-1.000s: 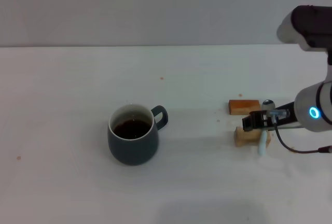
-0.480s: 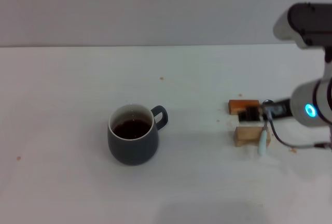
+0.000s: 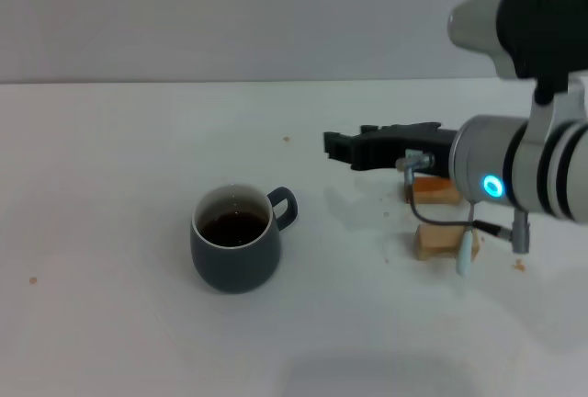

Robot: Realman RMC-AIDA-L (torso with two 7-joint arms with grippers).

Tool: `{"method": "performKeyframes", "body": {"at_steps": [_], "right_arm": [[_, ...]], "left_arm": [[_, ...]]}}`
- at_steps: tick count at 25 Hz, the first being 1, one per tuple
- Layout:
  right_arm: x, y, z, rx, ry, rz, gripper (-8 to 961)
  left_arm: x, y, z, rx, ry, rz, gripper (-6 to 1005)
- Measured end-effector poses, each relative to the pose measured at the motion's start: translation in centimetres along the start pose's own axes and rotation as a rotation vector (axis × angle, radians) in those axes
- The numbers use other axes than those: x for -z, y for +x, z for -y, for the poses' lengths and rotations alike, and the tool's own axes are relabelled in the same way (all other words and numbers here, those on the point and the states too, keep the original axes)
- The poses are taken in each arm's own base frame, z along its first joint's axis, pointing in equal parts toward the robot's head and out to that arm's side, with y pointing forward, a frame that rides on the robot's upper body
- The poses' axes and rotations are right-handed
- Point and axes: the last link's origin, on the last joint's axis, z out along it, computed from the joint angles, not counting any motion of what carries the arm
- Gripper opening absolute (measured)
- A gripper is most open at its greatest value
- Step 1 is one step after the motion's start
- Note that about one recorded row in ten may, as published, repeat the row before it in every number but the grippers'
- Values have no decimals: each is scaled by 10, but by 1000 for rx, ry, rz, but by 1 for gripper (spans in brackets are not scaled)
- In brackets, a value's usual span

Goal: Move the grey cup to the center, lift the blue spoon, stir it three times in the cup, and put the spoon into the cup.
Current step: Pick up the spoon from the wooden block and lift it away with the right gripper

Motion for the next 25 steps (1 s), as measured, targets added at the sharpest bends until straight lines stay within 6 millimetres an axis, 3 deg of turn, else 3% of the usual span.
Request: {"method": "performKeyframes", "body": {"at_steps": [5,10,20,25], "right_arm": [[4,18,-8,58,-42,124,482],[-4,52,-6,120,-24,190,482],[-3,75,-6,130,14,378,481],[-7,101,-10,123,19,422,480]], "left_arm": [[3,-4,2,28,23,18,-3],[9,-10,6,55,44,43,-3],[17,-17,2,127,64,54,-3],[16,-20,1,129,63,77,-3]]}}
